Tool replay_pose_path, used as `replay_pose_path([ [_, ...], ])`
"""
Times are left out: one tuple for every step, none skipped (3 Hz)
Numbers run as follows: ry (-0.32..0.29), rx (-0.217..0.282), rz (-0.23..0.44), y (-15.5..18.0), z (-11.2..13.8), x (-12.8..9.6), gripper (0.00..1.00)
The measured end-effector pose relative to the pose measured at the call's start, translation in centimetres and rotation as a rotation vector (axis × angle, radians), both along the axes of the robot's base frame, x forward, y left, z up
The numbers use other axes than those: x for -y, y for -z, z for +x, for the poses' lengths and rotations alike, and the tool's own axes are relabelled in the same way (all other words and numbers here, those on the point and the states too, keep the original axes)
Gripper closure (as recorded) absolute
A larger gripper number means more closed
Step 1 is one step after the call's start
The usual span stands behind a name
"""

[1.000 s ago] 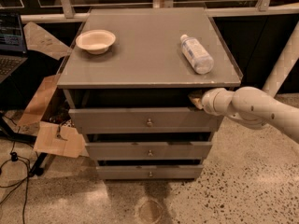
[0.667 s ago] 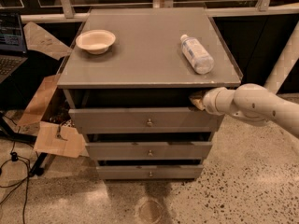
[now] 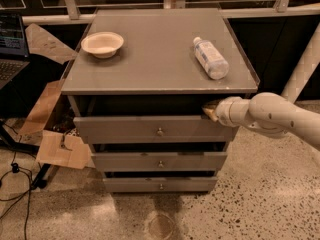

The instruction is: Open top drawer

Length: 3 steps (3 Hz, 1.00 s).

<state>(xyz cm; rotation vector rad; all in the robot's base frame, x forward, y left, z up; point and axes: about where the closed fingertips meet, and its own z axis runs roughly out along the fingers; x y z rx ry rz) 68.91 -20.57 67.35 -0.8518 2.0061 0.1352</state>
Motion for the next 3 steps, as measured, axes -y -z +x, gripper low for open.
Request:
replay_pose_path([
  [0.0, 0.0, 0.0, -0.28, 0.05, -0.01, 1.0],
  [-0.001, -0.011, 0.002, -0.27, -0.14, 0.09, 1.0],
  [0.004, -0.02, 0.006, -0.55, -0.53, 0.72, 1.0],
])
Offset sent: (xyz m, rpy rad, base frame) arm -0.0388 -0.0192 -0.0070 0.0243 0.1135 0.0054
